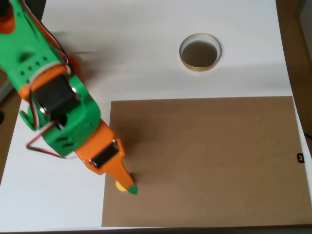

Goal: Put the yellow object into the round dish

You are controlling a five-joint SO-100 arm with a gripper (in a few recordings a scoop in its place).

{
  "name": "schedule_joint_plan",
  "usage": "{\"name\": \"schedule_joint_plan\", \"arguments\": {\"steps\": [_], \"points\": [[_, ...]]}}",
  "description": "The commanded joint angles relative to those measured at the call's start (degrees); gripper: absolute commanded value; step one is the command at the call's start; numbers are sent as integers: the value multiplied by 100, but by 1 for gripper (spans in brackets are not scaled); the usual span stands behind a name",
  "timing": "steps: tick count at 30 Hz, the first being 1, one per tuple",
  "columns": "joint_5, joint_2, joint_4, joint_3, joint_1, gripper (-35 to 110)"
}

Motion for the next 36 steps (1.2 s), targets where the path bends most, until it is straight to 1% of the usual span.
{"name": "schedule_joint_plan", "arguments": {"steps": [1, 26, 32, 36], "points": [[-79, -246, 176, -554, 79, 35], [-281, -1477, -158, -861, 105, 31], [-334, -1775, -220, -1072, 167, 27], [-352, -1819, -264, -1081, 202, 22]]}}
